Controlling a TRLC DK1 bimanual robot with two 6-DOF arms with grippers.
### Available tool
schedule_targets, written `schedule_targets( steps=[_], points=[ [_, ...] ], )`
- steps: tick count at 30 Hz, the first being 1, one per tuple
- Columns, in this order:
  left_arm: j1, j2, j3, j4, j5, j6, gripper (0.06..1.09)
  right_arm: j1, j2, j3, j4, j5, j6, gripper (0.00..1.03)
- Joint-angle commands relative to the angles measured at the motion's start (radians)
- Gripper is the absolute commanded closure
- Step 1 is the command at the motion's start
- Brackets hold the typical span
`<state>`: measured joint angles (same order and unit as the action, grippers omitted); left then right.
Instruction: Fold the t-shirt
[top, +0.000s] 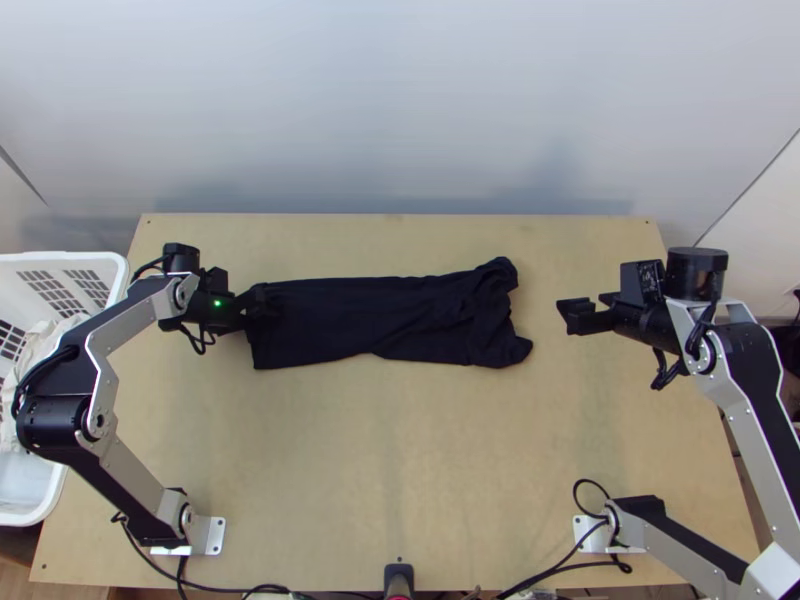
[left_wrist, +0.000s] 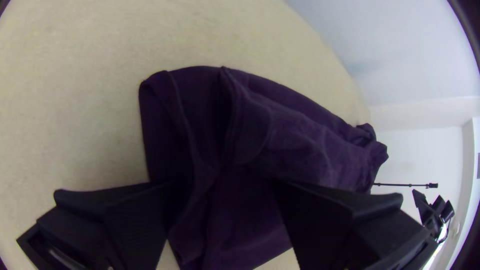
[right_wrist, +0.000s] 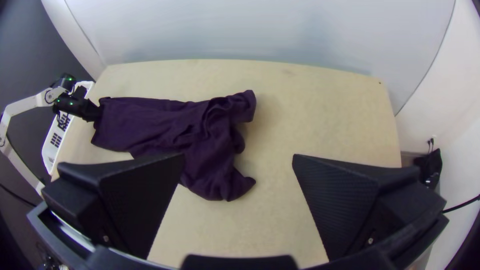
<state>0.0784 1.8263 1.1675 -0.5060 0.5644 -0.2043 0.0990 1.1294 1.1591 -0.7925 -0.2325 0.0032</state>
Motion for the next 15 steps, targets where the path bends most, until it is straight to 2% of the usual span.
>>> schedule_targets(
  steps=[1, 3, 4, 8, 15],
  points=[
    [-0.023, 0.021, -0.005, -0.026, -0.011, 0.051, 0.52, 0.013, 0.012, 0.007, -0.008, 0.001, 0.007, 0.04],
    [-0.031, 0.025, 0.0, -0.026, -0.009, 0.062, 0.87, 0.025, 0.012, 0.01, -0.011, 0.001, 0.012, 0.04],
    [-0.037, 0.028, 0.003, -0.028, -0.001, 0.069, 0.9, 0.027, 0.012, 0.01, -0.014, 0.001, 0.012, 0.04],
    [-0.058, 0.034, -0.002, -0.054, 0.014, 0.103, 0.93, 0.033, 0.012, 0.01, -0.037, 0.001, 0.018, 0.04],
    [-0.048, 0.01, 0.057, -0.091, 0.005, 0.045, 0.94, 0.033, 0.01, -0.015, -0.053, 0.001, 0.018, 0.04]
  ],
)
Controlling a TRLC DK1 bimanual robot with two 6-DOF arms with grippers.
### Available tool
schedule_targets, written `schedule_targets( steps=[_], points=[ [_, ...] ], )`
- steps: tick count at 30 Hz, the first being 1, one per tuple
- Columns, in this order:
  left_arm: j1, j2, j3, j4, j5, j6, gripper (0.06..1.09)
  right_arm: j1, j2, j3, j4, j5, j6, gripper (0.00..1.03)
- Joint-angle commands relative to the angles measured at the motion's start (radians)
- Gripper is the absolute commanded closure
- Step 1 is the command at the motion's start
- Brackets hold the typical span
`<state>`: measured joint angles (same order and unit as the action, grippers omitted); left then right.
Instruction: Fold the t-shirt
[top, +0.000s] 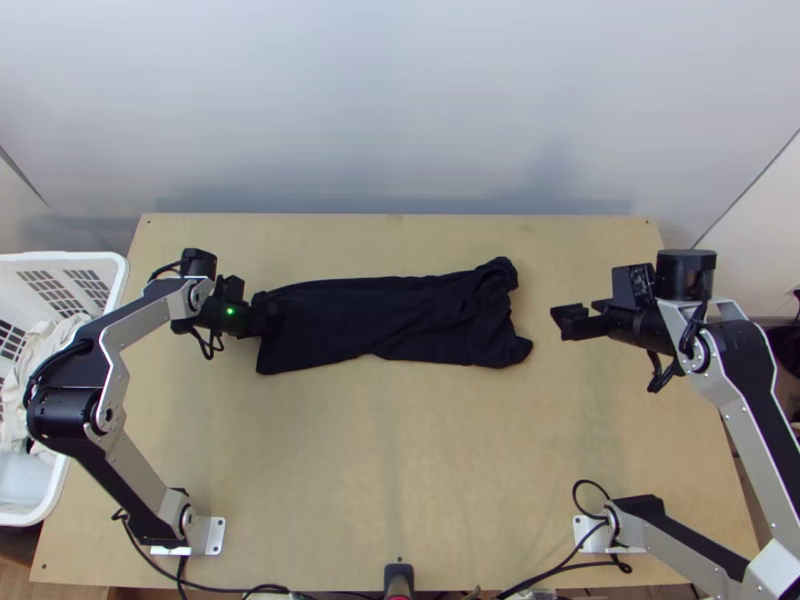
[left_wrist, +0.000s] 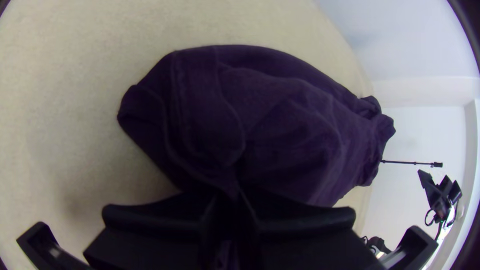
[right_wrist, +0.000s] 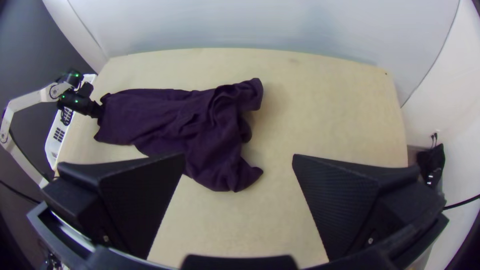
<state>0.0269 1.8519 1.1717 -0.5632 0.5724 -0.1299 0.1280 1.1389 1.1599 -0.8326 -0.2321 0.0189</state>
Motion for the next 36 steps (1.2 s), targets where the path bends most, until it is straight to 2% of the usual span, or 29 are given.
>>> schedule_targets(
  steps=[1, 12, 28, 36],
  points=[
    [0.008, -0.02, 0.075, -0.05, -0.008, -0.039, 0.94, 0.004, 0.001, -0.017, -0.013, 0.0, 0.003, 0.04],
    [-0.064, -0.069, 0.321, -0.244, -0.046, -0.07, 0.94, 0.047, 0.005, -0.062, -0.002, 0.0, 0.032, 0.04],
    [-0.249, 0.032, 0.646, -0.411, -0.129, -0.106, 0.94, 0.047, -0.056, -0.172, 0.018, -0.001, 0.033, 0.04],
    [-0.409, 0.121, 0.798, -0.442, -0.167, -0.146, 0.94, 0.047, -0.088, -0.238, 0.075, -0.001, 0.073, 0.04]
  ],
)
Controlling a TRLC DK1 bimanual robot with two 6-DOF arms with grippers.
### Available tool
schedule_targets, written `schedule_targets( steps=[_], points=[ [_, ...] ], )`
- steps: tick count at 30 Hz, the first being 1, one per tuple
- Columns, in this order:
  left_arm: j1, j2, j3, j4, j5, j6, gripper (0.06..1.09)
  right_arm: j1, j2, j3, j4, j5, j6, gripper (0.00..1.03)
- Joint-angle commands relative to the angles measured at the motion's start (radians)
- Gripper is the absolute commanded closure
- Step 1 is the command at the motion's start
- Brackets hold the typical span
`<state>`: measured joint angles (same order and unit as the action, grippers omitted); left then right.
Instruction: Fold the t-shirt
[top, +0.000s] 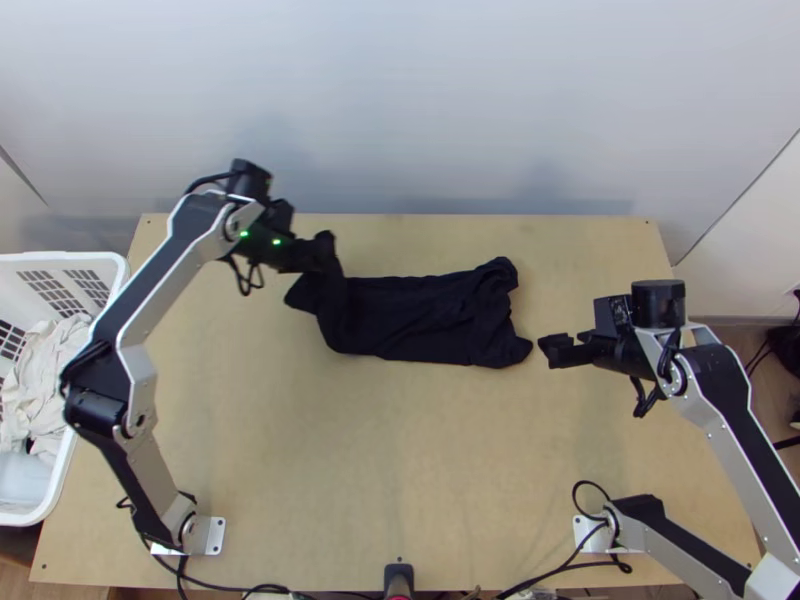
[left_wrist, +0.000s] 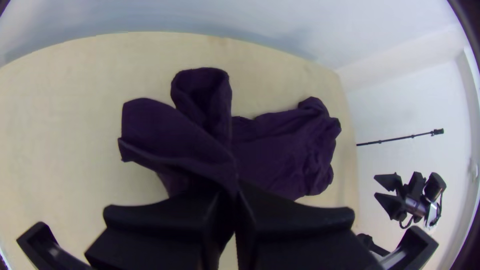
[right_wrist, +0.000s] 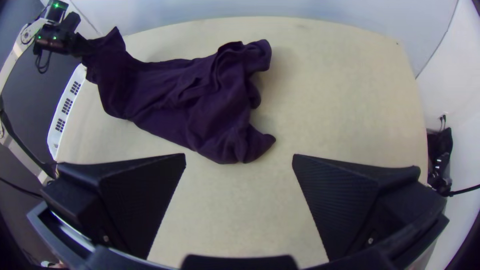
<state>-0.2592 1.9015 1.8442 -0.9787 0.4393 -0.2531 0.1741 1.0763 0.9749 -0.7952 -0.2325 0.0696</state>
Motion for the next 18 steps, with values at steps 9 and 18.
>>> schedule_targets(
  steps=[9, 18],
  points=[
    [-0.272, 0.255, 0.374, -0.089, -0.103, 0.012, 0.94, -0.004, -0.079, -0.124, 0.076, 0.001, 0.047, 0.04],
    [-0.373, 0.33, 0.432, 0.005, -0.109, 0.015, 0.94, -0.004, -0.122, -0.185, 0.123, 0.001, 0.087, 0.04]
  ],
)
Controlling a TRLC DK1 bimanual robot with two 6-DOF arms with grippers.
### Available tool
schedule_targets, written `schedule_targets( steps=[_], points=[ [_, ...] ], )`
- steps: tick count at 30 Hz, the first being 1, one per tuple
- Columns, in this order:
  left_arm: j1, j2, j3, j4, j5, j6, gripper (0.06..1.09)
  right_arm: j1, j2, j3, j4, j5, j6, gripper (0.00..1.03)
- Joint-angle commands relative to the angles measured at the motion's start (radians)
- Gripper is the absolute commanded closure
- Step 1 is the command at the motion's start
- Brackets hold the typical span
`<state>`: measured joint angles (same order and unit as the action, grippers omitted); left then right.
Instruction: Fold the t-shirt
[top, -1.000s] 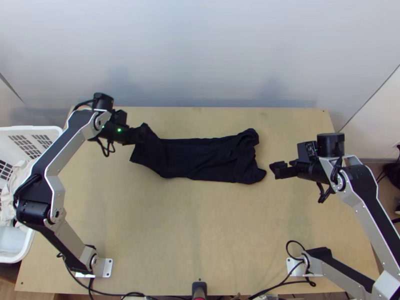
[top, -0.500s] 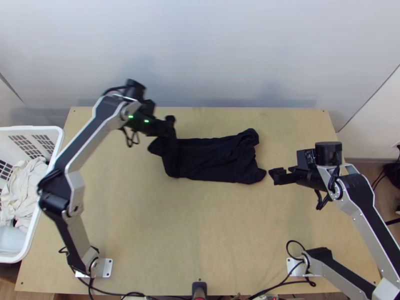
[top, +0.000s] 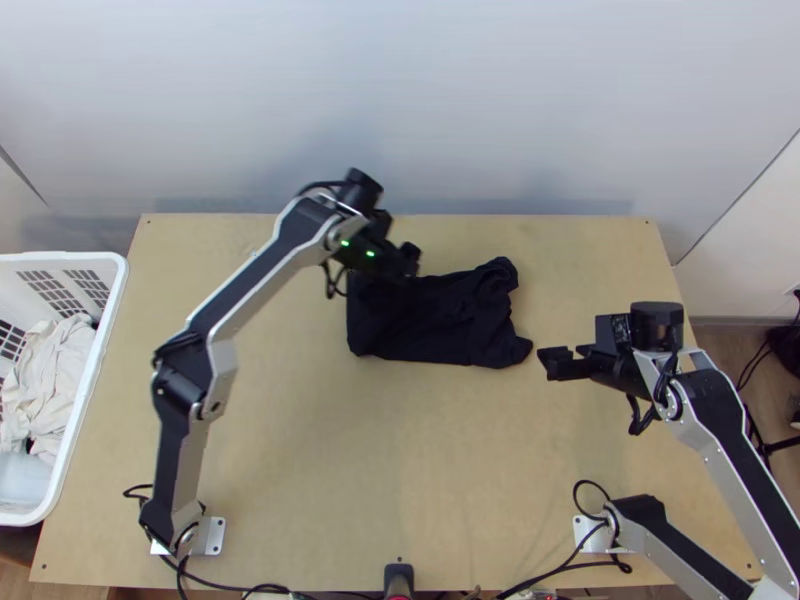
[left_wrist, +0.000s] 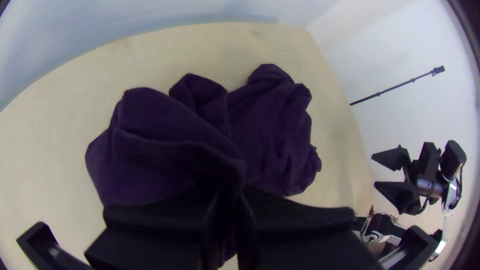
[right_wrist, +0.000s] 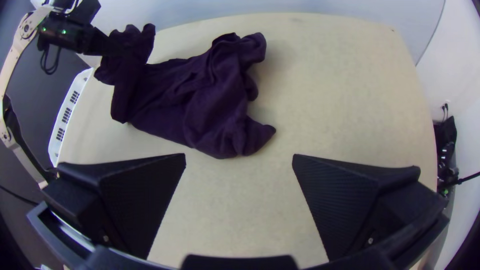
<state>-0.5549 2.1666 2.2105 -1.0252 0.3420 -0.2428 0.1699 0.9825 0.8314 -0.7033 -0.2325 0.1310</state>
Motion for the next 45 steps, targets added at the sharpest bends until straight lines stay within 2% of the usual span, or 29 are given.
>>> schedule_targets(
  steps=[1, 15, 20, 21, 22, 23, 24, 32, 35, 39, 43, 45],
  points=[
    [-0.088, 0.073, 0.075, 0.057, -0.012, 0.007, 0.94, 0.0, -0.031, -0.046, 0.034, 0.001, 0.03, 0.04],
    [-0.218, 0.111, 0.11, 0.35, -0.011, 0.004, 0.94, -0.003, -0.073, -0.129, 0.08, 0.001, 0.079, 0.04],
    [-0.273, 0.165, 0.133, 0.389, -0.012, 0.002, 0.93, -0.006, -0.082, -0.133, 0.08, 0.001, 0.079, 0.04],
    [-0.284, 0.176, 0.133, 0.405, -0.012, -0.003, 0.89, -0.006, -0.088, -0.135, 0.08, 0.001, 0.079, 0.04],
    [-0.292, 0.188, 0.133, 0.422, -0.012, -0.016, 0.66, -0.006, -0.093, -0.138, 0.08, 0.001, 0.079, 0.04],
    [-0.298, 0.197, 0.133, 0.436, -0.021, -0.043, 0.29, -0.006, -0.097, -0.143, 0.08, 0.001, 0.079, 0.04],
    [-0.304, 0.203, 0.137, 0.447, -0.029, -0.062, 0.08, -0.006, -0.099, -0.147, 0.08, 0.001, 0.079, 0.04],
    [-0.257, 0.15, 0.152, 0.524, -0.015, -0.207, 0.1, 0.008, -0.107, -0.192, 0.099, 0.001, 0.108, 0.04],
    [-0.201, 0.13, 0.147, 0.467, 0.006, -0.194, 0.1, 0.008, -0.107, -0.199, 0.111, 0.001, 0.117, 0.04],
    [-0.129, 0.081, 0.083, 0.373, 0.012, -0.113, 0.1, 0.006, -0.081, -0.206, 0.13, -0.002, 0.128, 0.04],
    [-0.066, 0.055, 0.08, 0.235, 0.011, -0.055, 0.1, -0.01, -0.008, -0.221, 0.192, -0.024, 0.165, 0.04],
    [-0.034, 0.025, 0.052, 0.217, 0.009, -0.052, 0.1, -0.012, 0.027, -0.222, 0.242, -0.031, 0.179, 0.04]
  ],
)
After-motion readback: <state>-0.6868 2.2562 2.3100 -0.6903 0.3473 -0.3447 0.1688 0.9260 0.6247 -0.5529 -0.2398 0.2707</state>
